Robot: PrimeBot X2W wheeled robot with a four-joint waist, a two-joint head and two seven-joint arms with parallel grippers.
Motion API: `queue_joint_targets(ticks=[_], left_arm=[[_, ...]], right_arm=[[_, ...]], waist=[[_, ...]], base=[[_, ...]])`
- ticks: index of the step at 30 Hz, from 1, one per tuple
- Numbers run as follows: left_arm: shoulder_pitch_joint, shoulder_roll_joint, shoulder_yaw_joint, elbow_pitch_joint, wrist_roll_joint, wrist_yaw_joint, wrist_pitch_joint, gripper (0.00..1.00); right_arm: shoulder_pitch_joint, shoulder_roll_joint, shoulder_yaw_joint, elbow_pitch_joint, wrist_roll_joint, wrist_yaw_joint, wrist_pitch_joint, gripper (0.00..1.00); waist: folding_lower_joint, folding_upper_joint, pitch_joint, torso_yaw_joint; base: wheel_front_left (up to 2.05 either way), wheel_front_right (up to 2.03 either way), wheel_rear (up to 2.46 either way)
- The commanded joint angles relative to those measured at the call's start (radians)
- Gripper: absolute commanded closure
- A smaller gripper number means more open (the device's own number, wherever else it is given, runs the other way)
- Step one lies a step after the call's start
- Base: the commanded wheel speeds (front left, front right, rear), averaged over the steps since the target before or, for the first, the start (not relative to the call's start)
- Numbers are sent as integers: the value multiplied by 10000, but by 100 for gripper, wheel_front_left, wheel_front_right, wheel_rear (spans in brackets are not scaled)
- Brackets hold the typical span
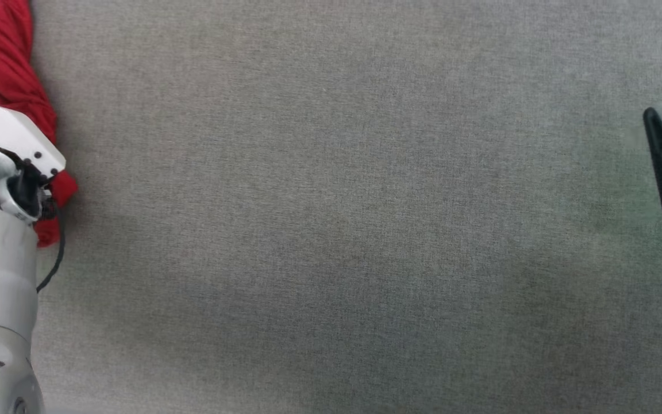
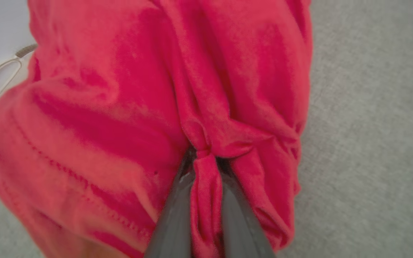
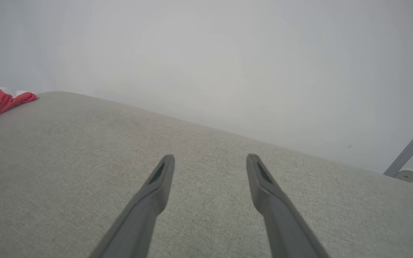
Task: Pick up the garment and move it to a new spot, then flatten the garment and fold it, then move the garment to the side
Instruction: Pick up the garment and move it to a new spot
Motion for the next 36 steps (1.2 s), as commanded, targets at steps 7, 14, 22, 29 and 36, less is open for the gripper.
queue_joint_targets(ticks=[7, 14, 22, 29, 36], left_arm=[[-239, 468, -449, -318, 422, -574, -1214, 100], [-584, 962, -897, -921, 808, -905, -1938, 100], [-866, 1283, -1246, -2226, 1034, -1163, -2088, 100], [-657, 1450, -1517, -3659, 1024, -1420, -1528, 100], [20, 1548, -1871, -5896, 759, -1663, -343, 100]], right_arm=[[95, 482, -115, 464, -112, -3, -335, 0], [274, 1242, 0, 973, -218, -3, -591, 0], [451, 1906, 11, 1347, -451, -3, -827, 0], [450, 2252, -19, 1469, -533, -3, -973, 0], [517, 2531, -347, 1663, -635, -3, -1194, 0]], waist=[[0, 0, -910, 376], [0, 0, -2057, 620], [0, 0, -2986, 833], [0, 0, -3363, 734], [0, 0, -3731, 229]], base=[[0, 0, 0], [0, 0, 0], [0, 0, 0], [0, 0, 0], [0, 0, 0]])
